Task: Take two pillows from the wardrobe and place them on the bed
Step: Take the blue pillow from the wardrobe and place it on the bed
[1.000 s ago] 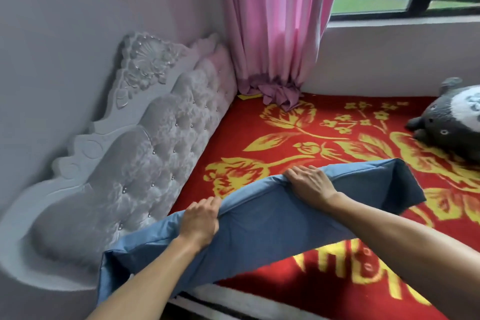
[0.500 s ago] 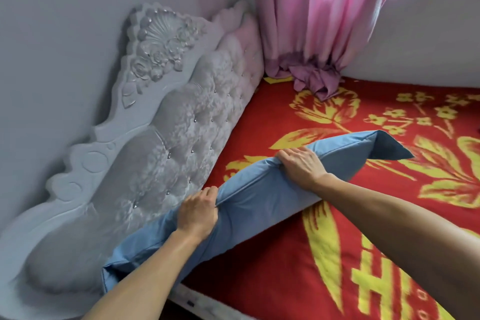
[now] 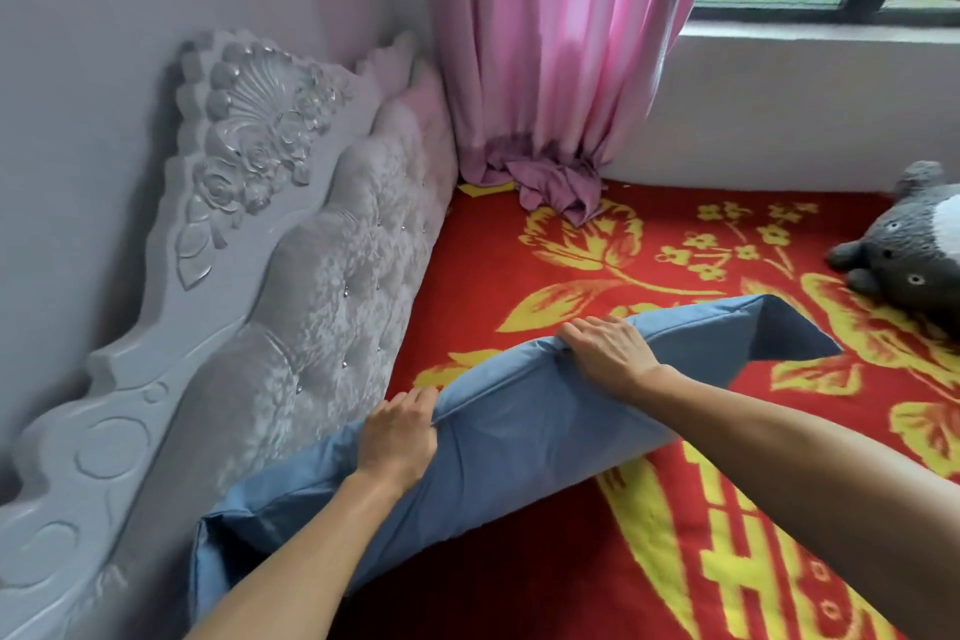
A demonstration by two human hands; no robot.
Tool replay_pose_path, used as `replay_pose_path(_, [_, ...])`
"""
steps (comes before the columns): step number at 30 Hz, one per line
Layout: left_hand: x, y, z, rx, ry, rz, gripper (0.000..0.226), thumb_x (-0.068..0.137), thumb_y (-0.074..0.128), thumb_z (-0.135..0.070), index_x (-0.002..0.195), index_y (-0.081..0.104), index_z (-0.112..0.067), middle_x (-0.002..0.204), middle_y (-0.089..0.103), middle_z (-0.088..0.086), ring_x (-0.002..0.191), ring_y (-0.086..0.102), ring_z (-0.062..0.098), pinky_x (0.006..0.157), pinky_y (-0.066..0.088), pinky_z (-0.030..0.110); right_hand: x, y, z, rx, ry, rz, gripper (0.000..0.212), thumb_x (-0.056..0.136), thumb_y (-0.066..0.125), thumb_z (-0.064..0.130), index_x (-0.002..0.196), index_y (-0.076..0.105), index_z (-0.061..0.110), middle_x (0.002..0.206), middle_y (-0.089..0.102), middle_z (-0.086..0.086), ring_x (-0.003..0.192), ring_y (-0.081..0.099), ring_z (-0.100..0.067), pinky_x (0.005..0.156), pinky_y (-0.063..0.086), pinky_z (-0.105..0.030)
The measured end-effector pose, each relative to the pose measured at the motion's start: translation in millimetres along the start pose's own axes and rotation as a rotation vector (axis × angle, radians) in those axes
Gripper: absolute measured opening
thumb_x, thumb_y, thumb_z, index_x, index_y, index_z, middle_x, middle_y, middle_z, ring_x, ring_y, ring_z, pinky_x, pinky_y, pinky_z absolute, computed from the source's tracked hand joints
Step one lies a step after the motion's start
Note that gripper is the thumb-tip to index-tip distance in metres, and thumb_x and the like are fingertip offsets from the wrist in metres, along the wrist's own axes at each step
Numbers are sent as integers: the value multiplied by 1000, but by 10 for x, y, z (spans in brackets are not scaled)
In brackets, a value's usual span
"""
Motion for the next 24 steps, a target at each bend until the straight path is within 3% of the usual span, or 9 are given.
replay_pose_path(7, [373,-282,134,-43,30,-80,18,73,51,1,88,55,-9,81,66,9,71,59,34,61,42,38,355,-433,-28,-52,11,-71,13,90,52,18,97,61,12,101,69,-8,97,63,-27,82,41,-37])
replay_pose_path(14, [846,-264,-24,-47,44,-123,14,78,51,-3,89,54,-10,83,66,8,74,60,32,62,42,38,692,-447,-417,-105,31,-38,17,91,47,17,105,58,15,105,66,-5,102,61,-25,83,40,-37])
replay_pose_path(18, [1107,-213,118,-64,-43,-115,13,83,47,-8,93,53,-13,92,67,6,80,61,30,63,34,34,1171,-400,-468,-85,-74,-82,23,87,45,22,101,61,13,100,68,-6,97,63,-26,80,41,-37])
replay_pose_path(21, [1413,-183,355,-50,-141,-108,18,84,46,-10,100,53,-14,96,68,6,83,62,32,62,39,36,1730,-320,-432,-7,-198,-107,45,79,26,30,92,64,9,86,69,-9,84,65,-29,74,45,-39])
replay_pose_path(24, [1784,-97,532,-18,-227,-99,20,86,48,-13,105,54,-14,101,67,7,87,63,33,65,44,38,2325,-73,-538,17,-254,-117,31,80,37,19,88,64,7,79,67,-10,77,65,-30,71,49,-41])
Point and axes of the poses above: each hand's wrist, its own x-axis towards the middle knuckle, its own y-axis out of the palm, z = x × y, the point moved 10 cm from there along x, towards the middle knuckle
